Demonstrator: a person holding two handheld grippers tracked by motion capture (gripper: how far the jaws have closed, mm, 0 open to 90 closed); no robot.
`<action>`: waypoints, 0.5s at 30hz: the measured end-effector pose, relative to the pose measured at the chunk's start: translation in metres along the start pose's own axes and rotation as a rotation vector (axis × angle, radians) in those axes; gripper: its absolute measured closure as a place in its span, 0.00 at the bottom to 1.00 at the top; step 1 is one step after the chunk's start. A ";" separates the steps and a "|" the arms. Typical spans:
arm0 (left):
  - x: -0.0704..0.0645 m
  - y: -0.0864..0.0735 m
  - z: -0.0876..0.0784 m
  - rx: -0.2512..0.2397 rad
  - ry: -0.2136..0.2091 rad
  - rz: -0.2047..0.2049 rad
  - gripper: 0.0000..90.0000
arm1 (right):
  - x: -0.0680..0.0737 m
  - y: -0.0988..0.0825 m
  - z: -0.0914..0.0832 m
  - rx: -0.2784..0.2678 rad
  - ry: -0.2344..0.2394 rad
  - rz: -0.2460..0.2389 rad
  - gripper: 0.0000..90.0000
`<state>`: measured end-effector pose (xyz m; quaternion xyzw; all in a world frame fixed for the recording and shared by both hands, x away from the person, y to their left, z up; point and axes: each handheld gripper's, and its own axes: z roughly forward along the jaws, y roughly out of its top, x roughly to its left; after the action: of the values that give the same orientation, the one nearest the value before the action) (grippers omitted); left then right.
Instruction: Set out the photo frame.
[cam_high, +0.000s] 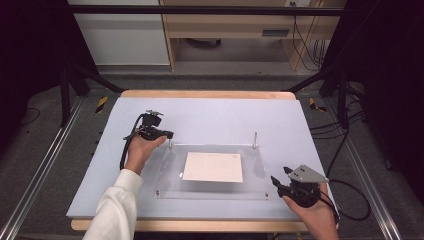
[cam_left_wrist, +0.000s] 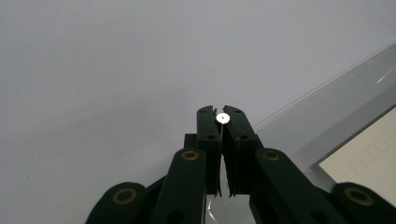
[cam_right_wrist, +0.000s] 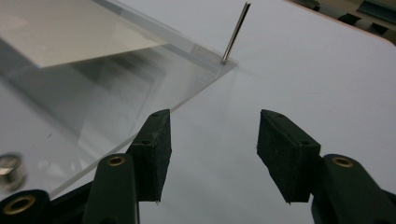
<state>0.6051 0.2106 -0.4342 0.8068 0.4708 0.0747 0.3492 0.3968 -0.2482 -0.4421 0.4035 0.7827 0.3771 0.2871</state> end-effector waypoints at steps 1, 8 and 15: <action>0.000 0.000 0.000 0.000 0.001 -0.003 0.94 | 0.003 -0.003 -0.002 -0.001 0.006 0.003 0.50; -0.001 0.000 -0.001 0.007 0.004 0.004 0.94 | 0.019 -0.017 -0.013 0.014 0.018 -0.033 0.50; -0.001 0.001 0.000 0.011 0.003 -0.004 0.94 | 0.025 -0.025 -0.011 0.040 0.027 -0.050 0.50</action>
<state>0.6052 0.2095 -0.4335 0.8076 0.4733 0.0727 0.3441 0.3651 -0.2410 -0.4600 0.3847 0.8036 0.3594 0.2777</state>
